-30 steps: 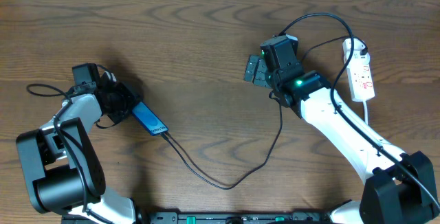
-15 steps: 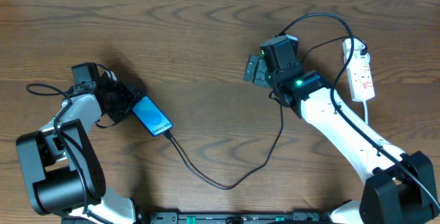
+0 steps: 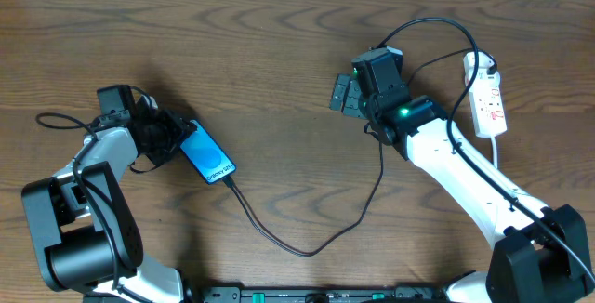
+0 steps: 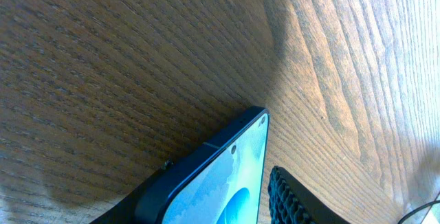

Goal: Plug charger to phone and switch on socket

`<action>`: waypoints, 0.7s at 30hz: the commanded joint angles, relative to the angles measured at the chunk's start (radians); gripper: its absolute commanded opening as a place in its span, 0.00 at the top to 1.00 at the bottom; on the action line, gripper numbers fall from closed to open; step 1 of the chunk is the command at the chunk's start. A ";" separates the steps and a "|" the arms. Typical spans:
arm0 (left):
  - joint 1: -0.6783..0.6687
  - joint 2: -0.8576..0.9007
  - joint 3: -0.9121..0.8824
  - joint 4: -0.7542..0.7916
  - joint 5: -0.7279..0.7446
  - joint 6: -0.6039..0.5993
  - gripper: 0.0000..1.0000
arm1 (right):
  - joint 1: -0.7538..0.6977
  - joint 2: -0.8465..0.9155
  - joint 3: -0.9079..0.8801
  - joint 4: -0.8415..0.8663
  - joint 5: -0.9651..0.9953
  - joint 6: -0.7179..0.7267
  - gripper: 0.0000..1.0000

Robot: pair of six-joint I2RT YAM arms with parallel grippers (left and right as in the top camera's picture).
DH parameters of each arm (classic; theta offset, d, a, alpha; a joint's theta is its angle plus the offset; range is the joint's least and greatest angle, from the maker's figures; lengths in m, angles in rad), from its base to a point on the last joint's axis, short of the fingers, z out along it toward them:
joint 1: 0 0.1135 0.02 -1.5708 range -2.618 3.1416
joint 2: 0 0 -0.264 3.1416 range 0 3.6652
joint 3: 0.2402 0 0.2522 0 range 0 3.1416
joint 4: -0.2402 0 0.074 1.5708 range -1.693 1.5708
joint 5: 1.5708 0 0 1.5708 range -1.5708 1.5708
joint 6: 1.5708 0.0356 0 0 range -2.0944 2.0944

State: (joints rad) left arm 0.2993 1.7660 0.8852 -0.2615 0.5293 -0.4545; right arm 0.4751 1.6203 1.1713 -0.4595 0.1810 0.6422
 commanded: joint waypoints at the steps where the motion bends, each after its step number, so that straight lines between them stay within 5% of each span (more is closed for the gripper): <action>1: 0.002 0.028 -0.023 -0.023 -0.075 0.013 0.54 | -0.002 -0.010 0.006 -0.002 0.019 -0.008 0.01; 21: 0.002 0.028 -0.023 -0.024 -0.075 0.013 0.44 | -0.002 -0.010 0.006 -0.002 0.019 -0.008 0.01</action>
State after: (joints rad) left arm 0.2989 1.7615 0.8860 -0.2615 0.5400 -0.4480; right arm 0.4751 1.6203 1.1713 -0.4595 0.1810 0.6422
